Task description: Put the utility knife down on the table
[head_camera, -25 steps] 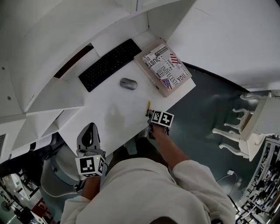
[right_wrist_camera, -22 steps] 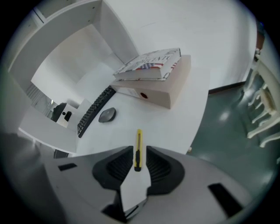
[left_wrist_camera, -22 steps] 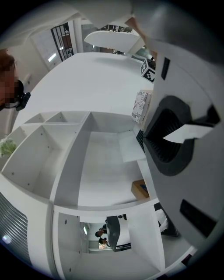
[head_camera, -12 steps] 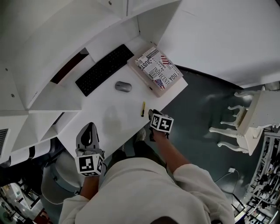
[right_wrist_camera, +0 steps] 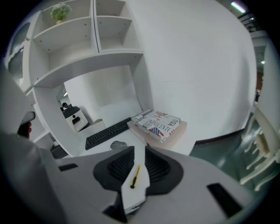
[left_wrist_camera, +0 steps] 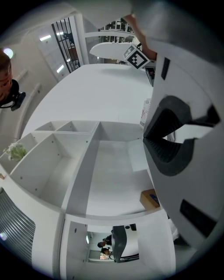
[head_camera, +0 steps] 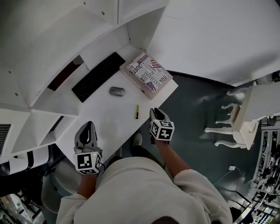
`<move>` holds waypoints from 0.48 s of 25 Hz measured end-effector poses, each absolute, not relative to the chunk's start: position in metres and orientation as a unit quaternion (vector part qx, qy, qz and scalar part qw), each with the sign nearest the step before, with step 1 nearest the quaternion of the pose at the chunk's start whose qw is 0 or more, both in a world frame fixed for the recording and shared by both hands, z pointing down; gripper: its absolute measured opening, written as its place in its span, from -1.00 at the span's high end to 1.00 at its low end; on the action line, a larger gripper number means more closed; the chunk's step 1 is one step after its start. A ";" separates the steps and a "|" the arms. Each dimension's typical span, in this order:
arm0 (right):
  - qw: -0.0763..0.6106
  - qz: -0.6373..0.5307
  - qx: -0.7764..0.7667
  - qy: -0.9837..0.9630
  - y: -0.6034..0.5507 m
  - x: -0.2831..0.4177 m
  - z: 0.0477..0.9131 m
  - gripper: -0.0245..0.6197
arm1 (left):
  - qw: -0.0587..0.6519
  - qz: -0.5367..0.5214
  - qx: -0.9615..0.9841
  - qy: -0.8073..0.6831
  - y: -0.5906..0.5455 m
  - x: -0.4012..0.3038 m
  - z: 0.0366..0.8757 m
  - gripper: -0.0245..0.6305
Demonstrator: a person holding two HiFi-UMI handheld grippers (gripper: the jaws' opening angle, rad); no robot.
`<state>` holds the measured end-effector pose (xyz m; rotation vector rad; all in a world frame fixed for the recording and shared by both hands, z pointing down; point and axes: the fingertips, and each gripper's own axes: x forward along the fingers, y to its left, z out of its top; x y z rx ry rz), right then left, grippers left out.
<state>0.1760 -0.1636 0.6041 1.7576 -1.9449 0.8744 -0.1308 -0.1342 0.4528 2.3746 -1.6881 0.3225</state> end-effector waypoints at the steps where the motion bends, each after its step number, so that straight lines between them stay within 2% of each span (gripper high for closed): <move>1: 0.185 0.299 0.629 -0.694 -0.162 0.178 0.595 0.67 | 0.103 0.108 0.808 -0.570 -0.134 -0.130 0.451 0.92; 12: 0.155 0.181 0.671 -0.702 -0.131 0.195 0.514 0.75 | 0.084 0.094 0.826 -0.550 -0.128 -0.121 0.436 0.92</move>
